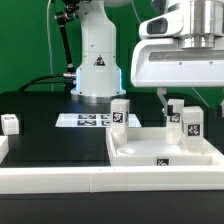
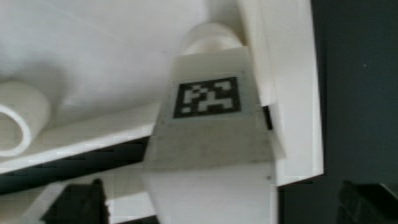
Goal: Assemble square table
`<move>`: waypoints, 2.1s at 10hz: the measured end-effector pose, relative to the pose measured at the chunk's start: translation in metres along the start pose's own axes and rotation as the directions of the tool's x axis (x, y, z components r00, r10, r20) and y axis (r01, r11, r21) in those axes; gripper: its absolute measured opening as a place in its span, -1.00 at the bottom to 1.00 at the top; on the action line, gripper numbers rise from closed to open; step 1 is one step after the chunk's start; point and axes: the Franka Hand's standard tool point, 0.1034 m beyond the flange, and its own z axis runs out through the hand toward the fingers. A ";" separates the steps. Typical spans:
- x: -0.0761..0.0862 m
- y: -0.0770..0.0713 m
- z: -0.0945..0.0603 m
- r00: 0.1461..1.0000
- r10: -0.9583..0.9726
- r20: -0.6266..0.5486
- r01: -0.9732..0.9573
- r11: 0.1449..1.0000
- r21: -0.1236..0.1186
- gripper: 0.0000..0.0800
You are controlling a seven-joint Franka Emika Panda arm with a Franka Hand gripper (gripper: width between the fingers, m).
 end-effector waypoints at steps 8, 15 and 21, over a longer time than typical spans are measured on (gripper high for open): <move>0.001 -0.001 0.000 0.999 -0.038 -0.004 0.038 0.999 -0.004 -0.28; -0.001 0.000 0.000 0.931 0.364 -0.007 -0.364 0.931 -0.007 -0.27; -0.001 0.002 0.000 0.588 0.809 -0.012 -0.809 0.588 0.000 -0.27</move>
Offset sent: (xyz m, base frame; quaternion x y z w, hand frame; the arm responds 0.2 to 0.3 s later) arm 0.0008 0.0054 0.0016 0.0086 0.0074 0.0071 0.9999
